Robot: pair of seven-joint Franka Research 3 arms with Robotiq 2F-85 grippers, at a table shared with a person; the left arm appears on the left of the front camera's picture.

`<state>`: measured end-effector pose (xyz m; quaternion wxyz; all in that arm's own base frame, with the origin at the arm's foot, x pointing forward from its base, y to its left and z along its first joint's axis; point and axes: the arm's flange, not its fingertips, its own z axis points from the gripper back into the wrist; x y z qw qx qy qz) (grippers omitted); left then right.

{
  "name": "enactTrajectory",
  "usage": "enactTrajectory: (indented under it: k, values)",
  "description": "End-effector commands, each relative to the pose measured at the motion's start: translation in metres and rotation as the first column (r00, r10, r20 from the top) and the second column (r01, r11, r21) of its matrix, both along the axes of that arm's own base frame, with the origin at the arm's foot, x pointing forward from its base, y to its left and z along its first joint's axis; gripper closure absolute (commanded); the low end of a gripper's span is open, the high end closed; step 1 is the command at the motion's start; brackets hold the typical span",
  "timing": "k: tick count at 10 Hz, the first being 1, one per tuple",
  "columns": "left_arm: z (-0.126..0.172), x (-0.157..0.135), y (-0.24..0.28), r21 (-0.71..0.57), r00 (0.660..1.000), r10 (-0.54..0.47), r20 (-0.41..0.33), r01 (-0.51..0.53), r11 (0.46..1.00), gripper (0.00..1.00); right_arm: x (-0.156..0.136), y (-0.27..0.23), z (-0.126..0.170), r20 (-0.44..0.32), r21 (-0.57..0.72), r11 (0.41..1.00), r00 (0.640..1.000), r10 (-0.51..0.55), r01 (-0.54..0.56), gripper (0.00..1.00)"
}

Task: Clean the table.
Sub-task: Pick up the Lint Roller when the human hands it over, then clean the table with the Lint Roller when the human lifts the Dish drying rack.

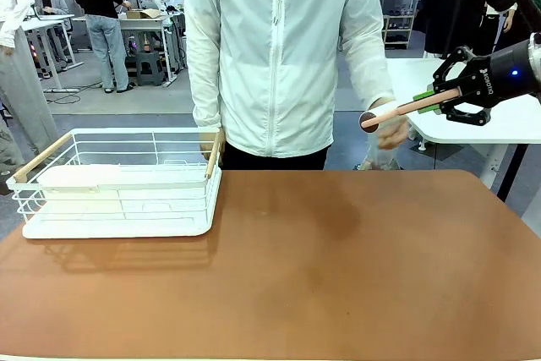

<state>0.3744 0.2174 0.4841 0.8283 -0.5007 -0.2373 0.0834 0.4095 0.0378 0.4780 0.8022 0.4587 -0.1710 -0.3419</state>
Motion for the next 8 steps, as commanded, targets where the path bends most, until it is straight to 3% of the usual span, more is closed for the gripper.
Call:
enactTrajectory:
  k: [1,8]
  values:
    - [0.0008,-0.0018,0.0016,-0.010,1.000,-0.005,0.010,0.005,1.000,0.00,0.0001,0.0002,0.0006,0.001,0.000,1.000,1.000,0.001,-0.001,1.00]
    - [0.0008,-0.0018,0.0016,-0.010,1.000,-0.005,0.010,0.005,1.000,0.00,0.0001,0.0002,0.0006,0.001,0.000,1.000,1.000,0.001,-0.001,1.00]
